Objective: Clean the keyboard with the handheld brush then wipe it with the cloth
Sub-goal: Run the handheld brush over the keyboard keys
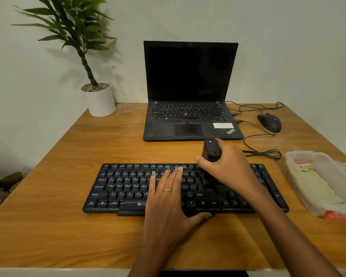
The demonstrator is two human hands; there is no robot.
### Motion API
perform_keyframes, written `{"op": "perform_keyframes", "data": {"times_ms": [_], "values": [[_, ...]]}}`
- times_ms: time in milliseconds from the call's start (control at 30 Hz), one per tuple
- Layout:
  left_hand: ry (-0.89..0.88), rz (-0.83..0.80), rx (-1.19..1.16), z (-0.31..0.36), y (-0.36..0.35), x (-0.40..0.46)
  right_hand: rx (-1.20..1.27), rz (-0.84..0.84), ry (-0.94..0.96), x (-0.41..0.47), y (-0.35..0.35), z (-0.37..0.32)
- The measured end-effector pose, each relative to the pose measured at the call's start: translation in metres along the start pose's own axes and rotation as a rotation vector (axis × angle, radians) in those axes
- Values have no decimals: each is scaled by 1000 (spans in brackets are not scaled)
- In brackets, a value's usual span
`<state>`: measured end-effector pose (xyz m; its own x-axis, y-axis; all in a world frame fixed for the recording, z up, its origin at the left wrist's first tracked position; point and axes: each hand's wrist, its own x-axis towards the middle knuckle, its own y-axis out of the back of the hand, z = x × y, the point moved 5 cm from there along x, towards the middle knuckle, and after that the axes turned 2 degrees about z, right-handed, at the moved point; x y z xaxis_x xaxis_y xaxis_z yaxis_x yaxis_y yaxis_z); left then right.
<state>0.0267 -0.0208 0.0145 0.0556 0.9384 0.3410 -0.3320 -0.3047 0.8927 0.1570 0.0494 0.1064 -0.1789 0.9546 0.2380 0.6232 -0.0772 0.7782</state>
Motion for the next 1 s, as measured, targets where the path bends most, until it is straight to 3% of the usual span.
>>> {"op": "perform_keyframes", "data": {"times_ms": [33,133,167,300,433,567,700,733,833,867,967,1000], "values": [[5,-7,-2,0,-1,0,21,-15,0,0,-2,1],[6,7,-8,-1,-2,1,122,-334,-118,2,-6,8],[6,9,-7,-1,-2,1,110,-363,-133,4,-5,8],[11,6,13,-1,-1,1,100,-16,-86,15,-3,7],[18,15,15,-1,0,2,135,-291,-138,19,-11,7],[17,2,35,-1,0,2,83,-21,-13,27,-12,1],[25,0,22,-1,-1,2,101,-400,-98,28,-15,2],[24,-2,25,-1,-1,1,108,-406,-104,30,-14,2],[17,-8,42,-1,-1,2,80,-168,-62,32,-15,0],[17,-10,42,-1,-2,2,62,-161,-60,31,-17,0],[22,-8,29,-1,-2,2,40,-366,-107,31,-18,1],[22,-10,30,-1,-2,2,38,-355,-115,33,-17,2]]}}
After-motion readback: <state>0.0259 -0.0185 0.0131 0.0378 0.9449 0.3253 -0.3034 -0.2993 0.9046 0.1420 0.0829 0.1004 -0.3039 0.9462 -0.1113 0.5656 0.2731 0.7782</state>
